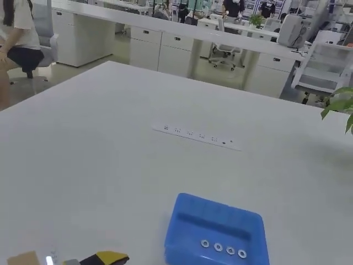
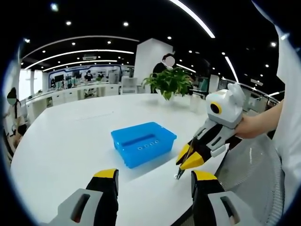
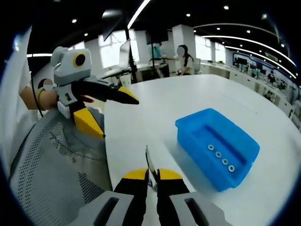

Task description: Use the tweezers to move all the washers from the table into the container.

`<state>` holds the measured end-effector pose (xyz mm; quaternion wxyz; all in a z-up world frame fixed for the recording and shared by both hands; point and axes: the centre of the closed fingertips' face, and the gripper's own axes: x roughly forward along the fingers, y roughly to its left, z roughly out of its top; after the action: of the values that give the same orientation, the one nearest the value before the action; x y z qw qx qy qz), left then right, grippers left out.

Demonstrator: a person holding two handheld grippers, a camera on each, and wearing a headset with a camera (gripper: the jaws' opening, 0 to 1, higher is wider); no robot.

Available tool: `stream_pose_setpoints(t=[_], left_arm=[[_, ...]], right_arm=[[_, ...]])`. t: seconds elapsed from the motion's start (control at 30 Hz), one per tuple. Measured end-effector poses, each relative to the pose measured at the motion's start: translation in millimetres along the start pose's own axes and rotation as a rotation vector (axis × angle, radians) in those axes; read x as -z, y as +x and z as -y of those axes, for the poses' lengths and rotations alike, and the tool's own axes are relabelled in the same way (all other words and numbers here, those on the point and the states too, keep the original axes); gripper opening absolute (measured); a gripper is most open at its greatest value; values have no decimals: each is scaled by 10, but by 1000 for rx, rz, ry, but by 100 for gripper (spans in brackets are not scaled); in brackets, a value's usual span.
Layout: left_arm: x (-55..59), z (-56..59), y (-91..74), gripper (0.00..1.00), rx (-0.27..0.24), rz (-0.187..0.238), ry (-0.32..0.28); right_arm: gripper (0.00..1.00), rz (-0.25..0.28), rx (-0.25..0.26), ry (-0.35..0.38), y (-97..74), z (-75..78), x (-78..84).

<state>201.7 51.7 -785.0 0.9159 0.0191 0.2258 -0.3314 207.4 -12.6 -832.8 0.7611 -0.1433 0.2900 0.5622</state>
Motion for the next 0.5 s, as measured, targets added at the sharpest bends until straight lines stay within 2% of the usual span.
stream_pose_setpoints(t=[0.1, 0.2, 0.33, 0.5], left_arm=[[9, 11, 4, 62, 7, -5, 5], [3, 3, 1, 62, 2, -2, 6], [-5, -25, -10, 62, -9, 4, -6], [-10, -21, -10, 62, -7, 5, -1]], right_arm=[[2, 28, 12, 93, -13, 40, -10], [3, 90, 14, 144, -54, 84, -113], [3, 119, 17, 126, -124, 156, -261], [3, 188, 24, 121, -197, 321, -551]])
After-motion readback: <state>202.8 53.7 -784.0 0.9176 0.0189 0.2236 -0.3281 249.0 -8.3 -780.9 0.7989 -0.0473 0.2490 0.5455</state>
